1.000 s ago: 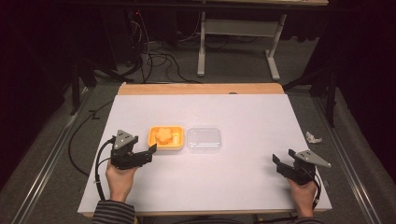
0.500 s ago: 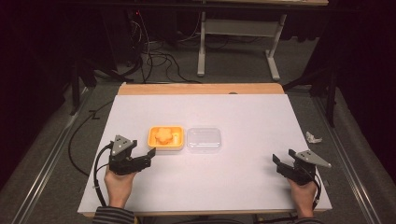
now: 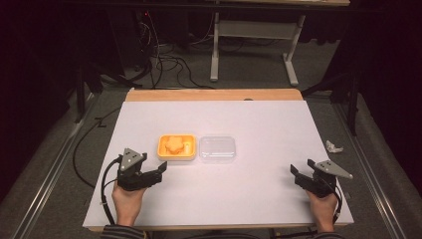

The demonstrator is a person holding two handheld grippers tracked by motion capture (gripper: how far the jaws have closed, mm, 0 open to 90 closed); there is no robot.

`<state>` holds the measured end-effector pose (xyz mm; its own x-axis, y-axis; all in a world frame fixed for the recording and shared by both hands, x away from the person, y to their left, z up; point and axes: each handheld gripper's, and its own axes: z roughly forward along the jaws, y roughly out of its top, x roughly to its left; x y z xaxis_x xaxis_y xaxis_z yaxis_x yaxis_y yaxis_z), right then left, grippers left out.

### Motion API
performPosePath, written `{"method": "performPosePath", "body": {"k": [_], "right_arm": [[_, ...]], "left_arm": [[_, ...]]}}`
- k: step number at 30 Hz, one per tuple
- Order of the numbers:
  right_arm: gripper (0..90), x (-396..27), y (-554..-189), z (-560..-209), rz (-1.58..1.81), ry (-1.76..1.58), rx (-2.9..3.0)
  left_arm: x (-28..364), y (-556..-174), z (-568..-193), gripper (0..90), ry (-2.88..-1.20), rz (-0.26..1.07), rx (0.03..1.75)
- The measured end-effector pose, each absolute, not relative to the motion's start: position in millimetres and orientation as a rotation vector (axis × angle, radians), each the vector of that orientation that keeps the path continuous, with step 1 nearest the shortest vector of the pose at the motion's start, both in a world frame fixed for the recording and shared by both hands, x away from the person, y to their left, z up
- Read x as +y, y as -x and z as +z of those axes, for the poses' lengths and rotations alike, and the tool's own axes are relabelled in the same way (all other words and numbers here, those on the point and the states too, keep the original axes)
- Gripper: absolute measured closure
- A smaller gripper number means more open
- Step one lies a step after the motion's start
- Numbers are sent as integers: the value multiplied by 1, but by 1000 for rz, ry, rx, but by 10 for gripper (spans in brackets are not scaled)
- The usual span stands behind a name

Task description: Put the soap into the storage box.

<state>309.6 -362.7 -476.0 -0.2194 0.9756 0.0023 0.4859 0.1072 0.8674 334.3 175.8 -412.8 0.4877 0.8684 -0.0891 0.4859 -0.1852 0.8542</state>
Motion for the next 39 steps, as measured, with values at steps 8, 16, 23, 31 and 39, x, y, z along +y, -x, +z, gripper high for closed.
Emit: {"method": "performPosePath", "body": {"k": [8, 16, 23, 31, 39], "right_arm": [[290, -363, -310, -476, 1034, -1428, 1780], [289, -363, -310, -476, 1033, -1424, 1781], [290, -363, -310, -476, 1032, -1424, 1782], [290, -362, -310, -476, 1031, -1421, 1783], [290, -362, -310, -476, 1031, -1421, 1782]], "left_arm": [[175, -331, -417, 229, -1833, 533, 1140], [172, -328, -421, 229, -1844, 536, 1138], [169, -326, -427, 228, -1855, 534, 1141], [164, -327, -431, 227, -1879, 537, 1136], [160, -327, -436, 227, -1892, 536, 1133]]}}
